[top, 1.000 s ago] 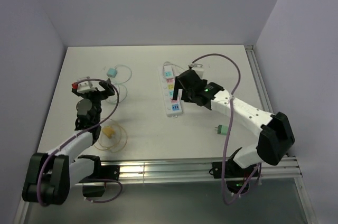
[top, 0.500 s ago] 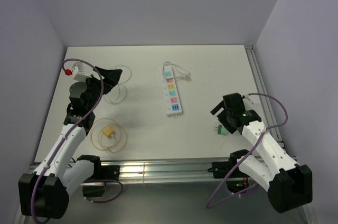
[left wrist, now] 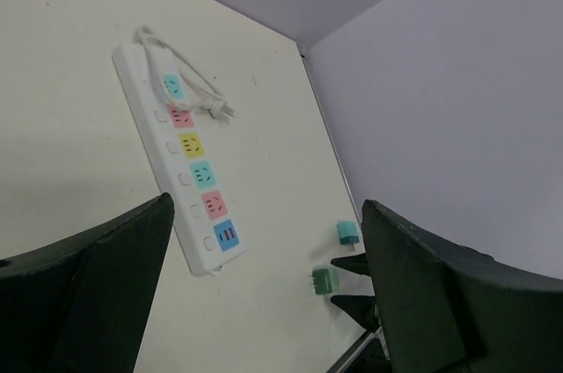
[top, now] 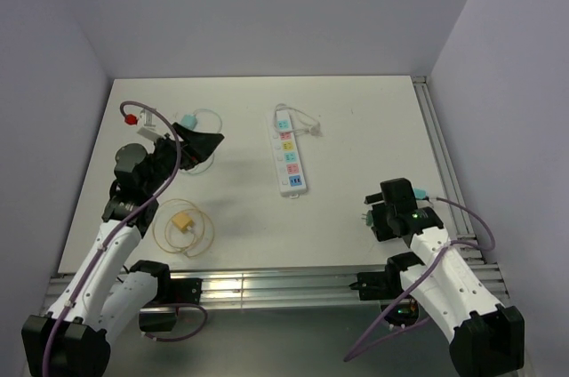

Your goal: Insert the plug

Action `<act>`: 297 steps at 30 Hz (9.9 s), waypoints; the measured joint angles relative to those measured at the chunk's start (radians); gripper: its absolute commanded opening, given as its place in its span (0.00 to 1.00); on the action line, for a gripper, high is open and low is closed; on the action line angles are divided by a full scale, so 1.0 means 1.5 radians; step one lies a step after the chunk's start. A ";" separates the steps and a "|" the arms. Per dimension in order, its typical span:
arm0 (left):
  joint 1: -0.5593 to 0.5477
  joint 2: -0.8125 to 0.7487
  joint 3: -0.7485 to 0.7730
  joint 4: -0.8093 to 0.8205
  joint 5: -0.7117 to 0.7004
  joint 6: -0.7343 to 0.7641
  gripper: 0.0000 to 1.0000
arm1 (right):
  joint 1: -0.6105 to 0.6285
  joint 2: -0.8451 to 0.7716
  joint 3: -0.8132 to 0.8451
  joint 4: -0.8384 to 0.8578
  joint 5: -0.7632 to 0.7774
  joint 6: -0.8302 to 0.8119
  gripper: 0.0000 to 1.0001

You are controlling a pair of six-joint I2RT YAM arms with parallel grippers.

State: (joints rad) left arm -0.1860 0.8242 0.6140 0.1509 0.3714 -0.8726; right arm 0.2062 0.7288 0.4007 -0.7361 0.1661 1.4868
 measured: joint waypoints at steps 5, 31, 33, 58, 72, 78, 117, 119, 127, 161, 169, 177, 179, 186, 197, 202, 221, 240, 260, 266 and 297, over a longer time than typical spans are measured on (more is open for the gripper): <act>-0.025 -0.007 0.019 -0.006 0.007 0.010 0.92 | -0.016 0.057 0.035 -0.023 0.034 0.024 0.80; -0.069 -0.004 0.127 -0.126 0.091 0.050 0.84 | -0.069 0.145 0.032 0.129 -0.060 -0.036 0.00; -0.070 -0.001 0.139 -0.125 0.120 0.050 0.84 | -0.068 0.149 0.030 0.127 -0.074 -0.065 0.00; -0.089 0.006 0.141 -0.166 0.151 0.051 0.84 | 0.051 0.553 0.451 0.248 -0.128 -0.498 0.88; -0.094 -0.007 0.141 -0.195 0.143 0.055 0.84 | 0.127 0.929 0.864 0.087 -0.013 -0.587 0.79; -0.095 -0.007 0.141 -0.194 0.143 0.055 0.83 | 0.137 0.946 0.877 0.043 0.027 -0.591 0.72; -0.235 0.011 -0.028 -0.027 0.003 0.037 0.90 | 0.254 0.399 0.366 0.277 -0.085 -0.200 0.00; -0.277 0.011 -0.029 -0.011 -0.027 0.057 0.93 | 0.296 0.379 0.374 0.281 -0.082 -0.152 0.00; -0.337 -0.049 -0.050 0.064 -0.099 0.106 0.93 | 0.474 0.312 0.390 0.273 0.014 -0.014 0.00; -0.421 -0.085 -0.072 0.059 -0.197 0.111 0.00 | 0.669 0.265 0.427 0.317 0.170 -0.023 0.90; -0.420 -0.134 -0.072 -0.005 -0.112 0.080 0.00 | 0.674 0.188 0.461 0.268 0.125 -0.274 0.84; -0.420 -0.137 -0.025 -0.090 -0.006 0.069 0.00 | 0.675 0.149 0.497 0.025 0.228 -0.368 1.00; -0.419 -0.137 -0.012 -0.094 0.012 0.069 0.00 | 0.675 0.154 0.504 -0.030 0.262 -0.367 1.00; -0.419 -0.126 -0.005 -0.070 0.097 0.030 0.00 | 0.677 0.132 0.416 0.058 0.142 -0.482 0.98; -0.419 -0.110 -0.007 0.053 0.201 -0.094 0.00 | 0.693 0.018 0.289 0.361 -0.137 -0.596 0.65; -0.419 -0.110 -0.020 0.082 0.209 -0.124 0.00 | 0.693 -0.026 0.257 0.463 -0.149 -0.608 0.65; -0.417 -0.134 -0.047 0.116 0.218 -0.164 0.00 | 0.690 0.040 0.261 0.547 -0.146 -0.612 0.56; -0.418 -0.156 -0.046 0.112 0.230 -0.144 0.00 | 0.688 0.054 0.261 0.562 -0.217 -0.578 0.16; -0.419 -0.277 0.141 -0.406 -0.258 0.001 0.99 | 0.624 0.273 0.505 0.240 0.066 -0.585 0.00; -0.419 -0.335 0.141 -0.443 -0.335 0.011 0.98 | 0.482 0.444 0.600 0.151 0.087 -0.615 0.00; -0.419 -0.306 0.103 -0.451 -0.404 0.040 0.98 | 0.259 0.976 1.063 0.041 -0.067 -0.785 0.00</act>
State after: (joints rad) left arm -0.8150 0.3653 0.7681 -0.5262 -0.2340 -0.8120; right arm 0.5953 2.1933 1.9949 -0.6739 0.0650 0.3088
